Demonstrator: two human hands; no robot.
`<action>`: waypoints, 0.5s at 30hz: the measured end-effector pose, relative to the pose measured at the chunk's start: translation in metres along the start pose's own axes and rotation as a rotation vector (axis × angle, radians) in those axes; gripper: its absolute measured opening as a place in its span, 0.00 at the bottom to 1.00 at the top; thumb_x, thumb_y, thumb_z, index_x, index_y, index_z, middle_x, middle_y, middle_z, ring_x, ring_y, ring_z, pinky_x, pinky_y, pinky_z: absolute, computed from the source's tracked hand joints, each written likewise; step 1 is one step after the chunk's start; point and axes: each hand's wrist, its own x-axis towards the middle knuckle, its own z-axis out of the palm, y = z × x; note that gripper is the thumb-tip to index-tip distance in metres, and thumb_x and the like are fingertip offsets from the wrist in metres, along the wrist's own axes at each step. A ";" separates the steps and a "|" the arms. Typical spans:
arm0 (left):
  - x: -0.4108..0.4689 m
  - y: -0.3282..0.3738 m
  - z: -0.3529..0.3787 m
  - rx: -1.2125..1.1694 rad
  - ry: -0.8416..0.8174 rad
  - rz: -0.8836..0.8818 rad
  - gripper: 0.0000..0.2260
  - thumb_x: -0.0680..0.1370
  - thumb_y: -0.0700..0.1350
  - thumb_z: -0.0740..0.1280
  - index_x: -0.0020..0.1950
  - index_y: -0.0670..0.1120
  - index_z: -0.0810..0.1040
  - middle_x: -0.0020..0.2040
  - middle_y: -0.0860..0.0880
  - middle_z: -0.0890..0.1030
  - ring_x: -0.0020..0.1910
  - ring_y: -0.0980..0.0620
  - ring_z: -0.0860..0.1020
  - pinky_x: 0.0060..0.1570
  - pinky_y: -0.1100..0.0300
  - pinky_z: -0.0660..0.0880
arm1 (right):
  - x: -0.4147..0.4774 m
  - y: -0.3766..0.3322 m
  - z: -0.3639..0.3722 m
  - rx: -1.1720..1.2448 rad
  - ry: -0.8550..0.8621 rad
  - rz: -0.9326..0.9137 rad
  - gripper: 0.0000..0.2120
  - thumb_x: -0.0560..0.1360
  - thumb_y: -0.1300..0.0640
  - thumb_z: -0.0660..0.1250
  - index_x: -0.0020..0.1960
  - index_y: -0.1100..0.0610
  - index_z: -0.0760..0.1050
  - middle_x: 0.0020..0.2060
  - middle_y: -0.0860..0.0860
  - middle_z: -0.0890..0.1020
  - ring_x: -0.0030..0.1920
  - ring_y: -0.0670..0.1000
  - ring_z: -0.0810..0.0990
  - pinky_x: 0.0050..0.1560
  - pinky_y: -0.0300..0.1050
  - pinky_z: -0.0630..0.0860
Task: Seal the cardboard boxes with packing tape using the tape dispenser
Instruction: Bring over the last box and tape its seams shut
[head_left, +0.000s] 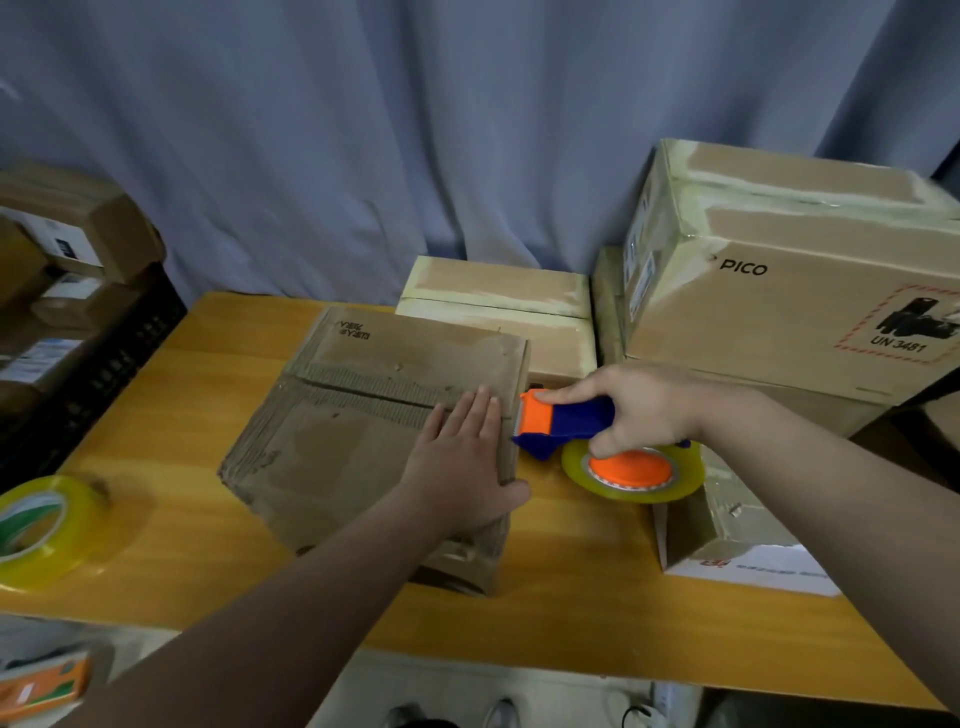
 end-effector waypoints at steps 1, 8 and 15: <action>-0.003 -0.007 0.001 -0.002 0.000 -0.015 0.39 0.77 0.63 0.53 0.78 0.44 0.38 0.78 0.46 0.39 0.77 0.51 0.39 0.74 0.51 0.38 | 0.004 -0.006 0.001 -0.021 0.009 -0.012 0.35 0.70 0.47 0.71 0.70 0.28 0.59 0.46 0.46 0.78 0.41 0.47 0.75 0.40 0.42 0.73; -0.016 -0.096 -0.015 -0.001 -0.009 -0.158 0.36 0.71 0.60 0.47 0.77 0.57 0.37 0.79 0.49 0.41 0.77 0.51 0.42 0.74 0.50 0.42 | 0.068 -0.068 0.024 0.056 0.134 -0.155 0.36 0.70 0.46 0.69 0.73 0.31 0.56 0.48 0.48 0.77 0.44 0.50 0.75 0.42 0.49 0.75; -0.009 -0.115 -0.013 -0.019 0.009 -0.153 0.30 0.80 0.58 0.52 0.77 0.58 0.38 0.79 0.51 0.41 0.77 0.52 0.42 0.74 0.48 0.43 | 0.054 -0.049 0.022 0.002 0.185 -0.150 0.37 0.70 0.44 0.69 0.73 0.30 0.54 0.52 0.48 0.73 0.53 0.50 0.72 0.53 0.49 0.73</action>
